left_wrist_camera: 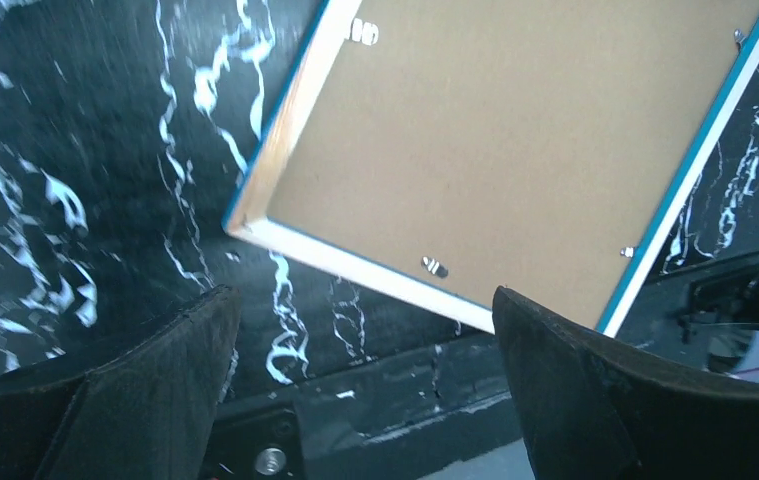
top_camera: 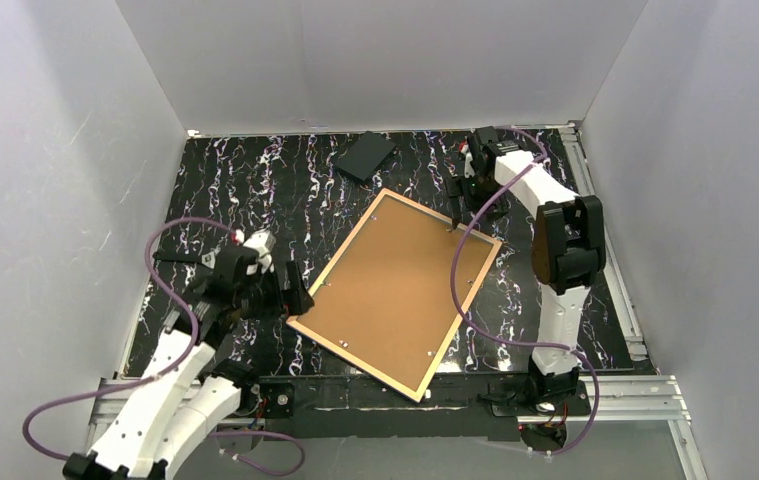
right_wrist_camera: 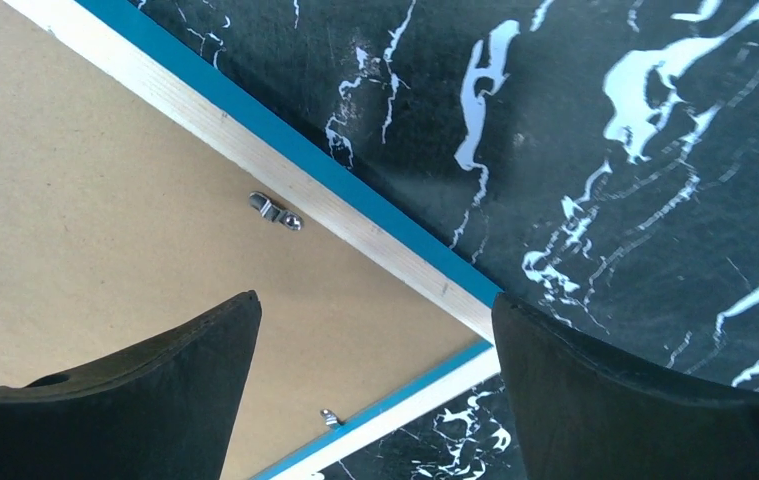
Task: Put the photo into the frame
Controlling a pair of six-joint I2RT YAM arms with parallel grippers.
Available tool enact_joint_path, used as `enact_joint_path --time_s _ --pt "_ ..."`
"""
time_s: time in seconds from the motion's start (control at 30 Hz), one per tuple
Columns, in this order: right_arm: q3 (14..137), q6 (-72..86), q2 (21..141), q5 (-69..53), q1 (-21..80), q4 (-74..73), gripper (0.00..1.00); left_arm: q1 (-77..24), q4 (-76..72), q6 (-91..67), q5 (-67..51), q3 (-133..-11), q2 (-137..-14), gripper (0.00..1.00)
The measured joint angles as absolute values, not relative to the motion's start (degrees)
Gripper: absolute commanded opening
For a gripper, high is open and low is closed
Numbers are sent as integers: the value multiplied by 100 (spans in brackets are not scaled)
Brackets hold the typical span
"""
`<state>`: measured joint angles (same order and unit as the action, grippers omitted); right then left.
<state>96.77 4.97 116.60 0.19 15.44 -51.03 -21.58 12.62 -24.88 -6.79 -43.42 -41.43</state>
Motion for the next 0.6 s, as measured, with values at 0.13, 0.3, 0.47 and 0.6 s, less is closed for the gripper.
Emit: enact_joint_path --time_s 0.13,0.3,0.47,0.6 --pt "9830 405 12031 -104 1544 -5107 92 -2158 1592 -3120 -832 -3820 -3524 98" --pt "10112 333 12414 -108 1544 -5113 82 -2154 1787 -3653 -993 -3417 -3105 98" --pt "10272 283 12608 -198 1544 -5111 58 -2154 1946 -3876 -1135 -3229 -3004 98" --pt "10210 309 12602 -416 1553 -5076 47 -2154 2005 -3938 -1146 -3229 -2923 98"
